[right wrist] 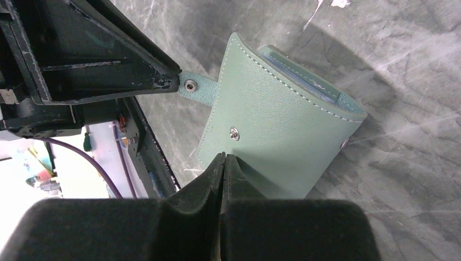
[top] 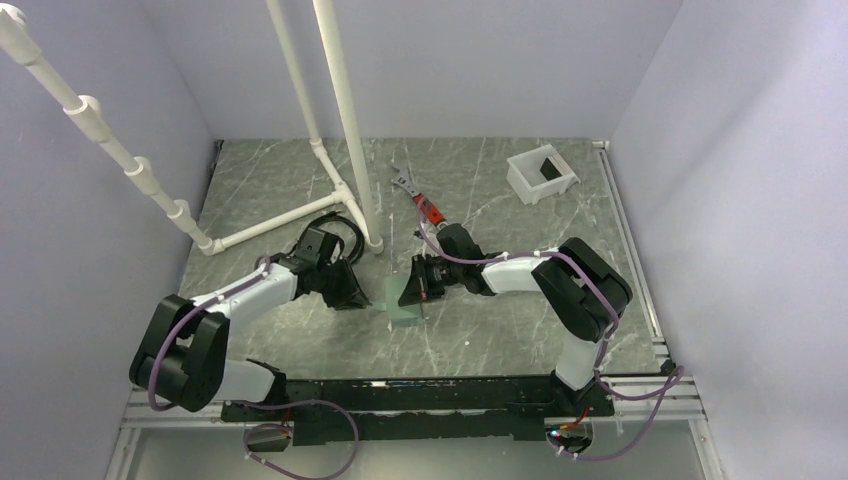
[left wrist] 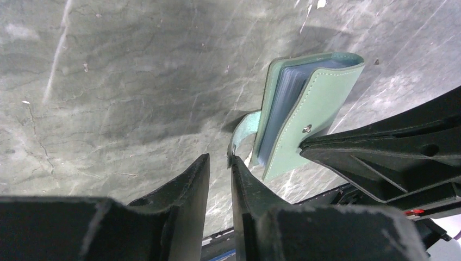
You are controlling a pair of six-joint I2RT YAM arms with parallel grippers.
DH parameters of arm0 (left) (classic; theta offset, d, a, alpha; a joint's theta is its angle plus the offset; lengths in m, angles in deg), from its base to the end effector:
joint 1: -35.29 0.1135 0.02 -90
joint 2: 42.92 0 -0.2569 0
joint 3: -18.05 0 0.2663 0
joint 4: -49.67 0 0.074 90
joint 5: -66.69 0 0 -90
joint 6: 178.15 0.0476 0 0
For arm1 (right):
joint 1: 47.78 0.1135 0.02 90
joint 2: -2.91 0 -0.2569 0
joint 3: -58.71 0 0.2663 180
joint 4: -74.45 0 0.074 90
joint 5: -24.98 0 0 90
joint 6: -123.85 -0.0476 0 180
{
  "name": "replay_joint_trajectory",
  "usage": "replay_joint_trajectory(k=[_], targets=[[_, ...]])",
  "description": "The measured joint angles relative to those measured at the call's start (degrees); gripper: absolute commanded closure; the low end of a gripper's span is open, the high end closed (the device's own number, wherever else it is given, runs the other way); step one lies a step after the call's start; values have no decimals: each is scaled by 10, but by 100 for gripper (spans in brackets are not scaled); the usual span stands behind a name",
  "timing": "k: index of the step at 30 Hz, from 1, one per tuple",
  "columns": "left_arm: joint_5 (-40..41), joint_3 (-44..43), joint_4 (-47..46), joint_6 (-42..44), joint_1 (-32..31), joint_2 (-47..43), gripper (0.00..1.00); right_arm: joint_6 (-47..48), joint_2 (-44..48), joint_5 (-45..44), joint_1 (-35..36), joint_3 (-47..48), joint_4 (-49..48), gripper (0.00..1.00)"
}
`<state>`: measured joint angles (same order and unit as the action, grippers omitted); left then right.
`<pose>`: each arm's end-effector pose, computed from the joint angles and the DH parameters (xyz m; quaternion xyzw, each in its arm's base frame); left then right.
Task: Put the credit cards into the card holder
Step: Close the card holder at the center of the board.
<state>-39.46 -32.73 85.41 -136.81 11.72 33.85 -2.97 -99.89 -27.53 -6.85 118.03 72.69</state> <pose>0.2305 -0.1150 0.1414 -0.1751 0.9446 -0.2526 0.1150 0.2481 0.2535 0.1064 -0.1623 0.8589 0.4714 0.1174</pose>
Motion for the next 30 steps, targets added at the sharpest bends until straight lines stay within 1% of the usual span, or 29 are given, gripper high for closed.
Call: replay_joint_trajectory(k=[10, 11, 12, 14, 18, 26, 30], targets=[[-6, 0, -13, 0, -5, 10, 81, 4, -1, 0, 0, 0, 0, 100], [-6, 0, -15, 0, -5, 11, 83, 4, -1, 0, 0, 0, 0, 100], [-8, 0, -18, -1, -5, 13, 90, 4, -1, 0, 0, 0, 0, 100], [-12, 0, -24, 0, -5, 17, 100, 4, -1, 0, 0, 0, 0, 100], [-25, 0, -36, 0, -5, 23, 100, 6, -2, 1, 0, 0, 0, 100], [-81, 0, -104, 4, -7, 22, 100, 17, -5, 4, 0, 3, 1, 100], [-91, 0, -119, 15, -14, 18, 100, 22, -9, 8, 0, 8, 2, 100]])
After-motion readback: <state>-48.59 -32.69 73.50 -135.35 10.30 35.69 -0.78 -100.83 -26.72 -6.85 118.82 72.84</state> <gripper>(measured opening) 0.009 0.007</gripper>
